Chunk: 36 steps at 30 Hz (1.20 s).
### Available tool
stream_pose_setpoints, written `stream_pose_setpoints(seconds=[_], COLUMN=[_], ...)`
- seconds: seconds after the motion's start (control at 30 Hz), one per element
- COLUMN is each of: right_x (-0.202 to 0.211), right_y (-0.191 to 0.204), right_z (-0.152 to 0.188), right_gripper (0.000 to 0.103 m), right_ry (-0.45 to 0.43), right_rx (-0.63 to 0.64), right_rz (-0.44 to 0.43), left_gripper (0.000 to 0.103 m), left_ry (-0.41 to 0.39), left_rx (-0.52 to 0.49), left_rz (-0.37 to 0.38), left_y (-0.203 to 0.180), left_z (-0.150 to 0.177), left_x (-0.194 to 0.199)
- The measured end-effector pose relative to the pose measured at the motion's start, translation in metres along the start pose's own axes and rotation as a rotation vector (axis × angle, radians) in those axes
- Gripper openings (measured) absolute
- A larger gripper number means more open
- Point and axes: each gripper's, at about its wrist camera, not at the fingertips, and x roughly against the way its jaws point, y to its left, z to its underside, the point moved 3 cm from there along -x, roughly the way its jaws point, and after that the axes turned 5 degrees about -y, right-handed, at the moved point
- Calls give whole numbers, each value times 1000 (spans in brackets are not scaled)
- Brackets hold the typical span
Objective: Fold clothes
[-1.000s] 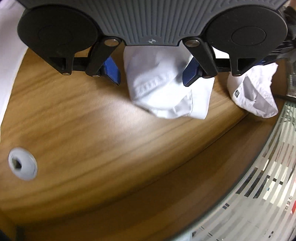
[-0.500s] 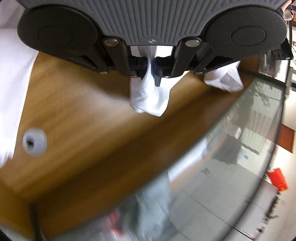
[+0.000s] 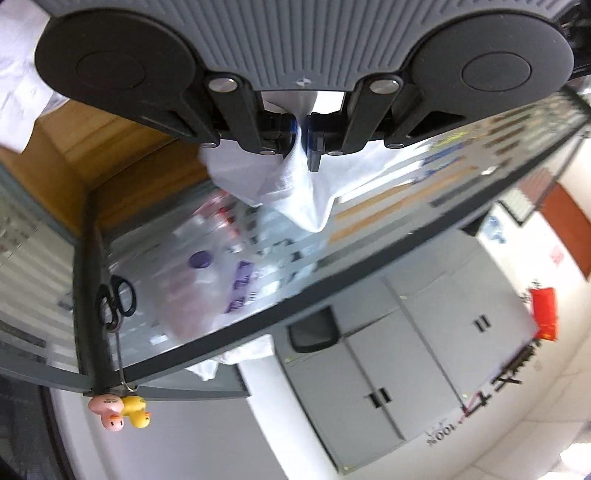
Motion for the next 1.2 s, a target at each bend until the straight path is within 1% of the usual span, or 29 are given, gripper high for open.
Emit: stream_pose_setpoints(seconds=[0.07,0.1,0.13,0.17,0.2,0.23,0.27,0.3,0.33,0.37,0.43,0.53,0.63,0.83,0.97,1.2], right_x=[-25,-38,-51,-62,-74,-73,-73,-72,-71,-70,-68,-66,-46,1,17,40], right_y=[-3,-5,-8,-11,-15,-17,-20,-22,-25,-27,-32,-39,-40,-32,-29,-22], right_z=[5,9,14,18,23,26,29,32,35,38,44,53,65,103,131,180], right_gripper=[6,6,7,8,14,19,25,40,53,56,57,57,57,57,57,57], right_ry=[7,15,23,42,61,67,72,77,82,87,97,113,141,206,246,312], right_rx=[34,50,67,82,98,98,98,97,97,96,95,93,102,91,87,81], right_rz=[53,78,103,129,155,160,164,167,171,174,181,192,169,120,96,64], left_gripper=[14,17,24,27,32,38,42,47,49,50,53,54,54,55,58,61], left_ry=[13,25,37,48,57,66,71,76,81,93,116,148,192,271,291,328], left_rx=[-28,-45,-60,-76,-92,-108,-121,-133,-141,-148,-161,-182,-186,-198,-227,-218], left_rz=[-15,-18,-22,-27,-28,-29,-30,-28,-26,-19,-10,-8,-2,-16,-36,-76], left_y=[-3,-5,-6,-6,-7,-7,-7,-5,-4,-2,1,3,7,11,8,20], left_z=[5,8,11,14,17,19,22,23,25,29,34,50,68,109,131,167], left_x=[-16,-24,-30,-36,-38,-41,-41,-38,-35,-32,-26,-9,4,27,45,77])
